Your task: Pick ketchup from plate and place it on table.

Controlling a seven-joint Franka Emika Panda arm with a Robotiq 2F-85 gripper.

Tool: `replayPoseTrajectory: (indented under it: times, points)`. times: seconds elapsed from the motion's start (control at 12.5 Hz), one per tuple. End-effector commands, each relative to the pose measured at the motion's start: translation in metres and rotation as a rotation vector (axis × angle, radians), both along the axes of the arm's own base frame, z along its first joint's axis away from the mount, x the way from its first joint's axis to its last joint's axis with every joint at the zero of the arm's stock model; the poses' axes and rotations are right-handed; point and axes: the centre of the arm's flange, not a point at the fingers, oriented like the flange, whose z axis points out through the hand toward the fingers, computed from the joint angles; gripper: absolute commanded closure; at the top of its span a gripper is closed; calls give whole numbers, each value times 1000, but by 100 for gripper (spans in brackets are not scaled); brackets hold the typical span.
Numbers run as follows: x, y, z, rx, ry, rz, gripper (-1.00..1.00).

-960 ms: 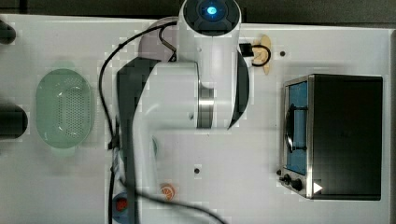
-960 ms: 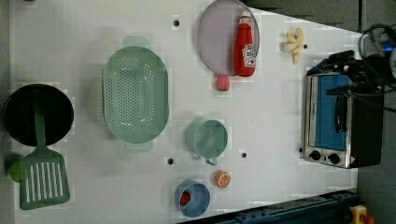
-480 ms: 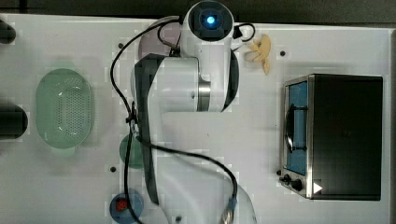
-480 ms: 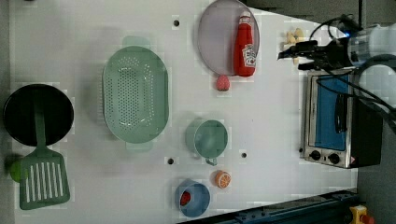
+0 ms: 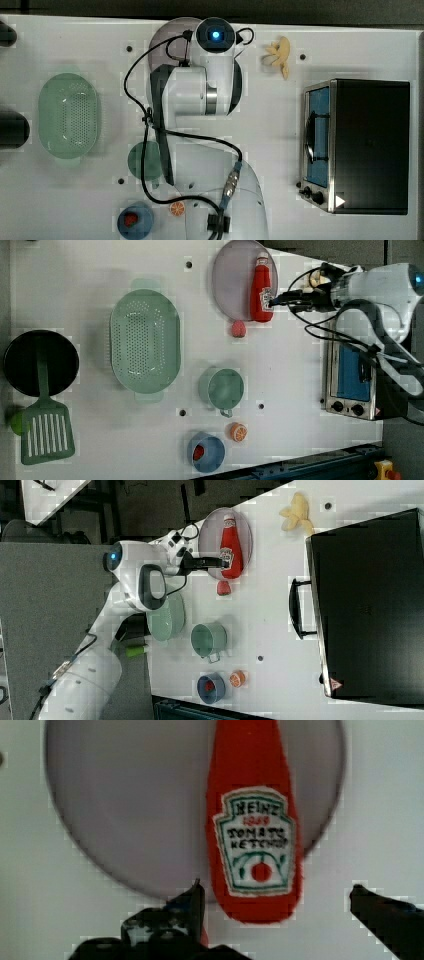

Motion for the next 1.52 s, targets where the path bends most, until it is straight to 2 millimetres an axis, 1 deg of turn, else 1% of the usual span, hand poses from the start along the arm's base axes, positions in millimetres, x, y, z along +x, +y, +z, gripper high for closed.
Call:
replayPoseTrajectory:
  times: [0.08,0.48,0.64,0.8,0.88,1.04,1.12,1.2,1.28,1.52]
  points:
    - [9,10,-3,2,-79,64,-100]
    - [12,11,-58,0,-121,67,-100]
    - [13,14,-73,2,-132,68,-100]
    - [13,12,-83,2,-129,63,-100]
    - [15,13,-83,4,-133,64,-90]
    - [19,12,-77,3,-146,62,-41]
    - [22,13,-68,4,-162,62,-26]
    - [24,12,-59,2,-175,61,-26]
    - [28,12,-44,3,-197,60,-27]
    - [35,12,7,3,-249,11,-26]
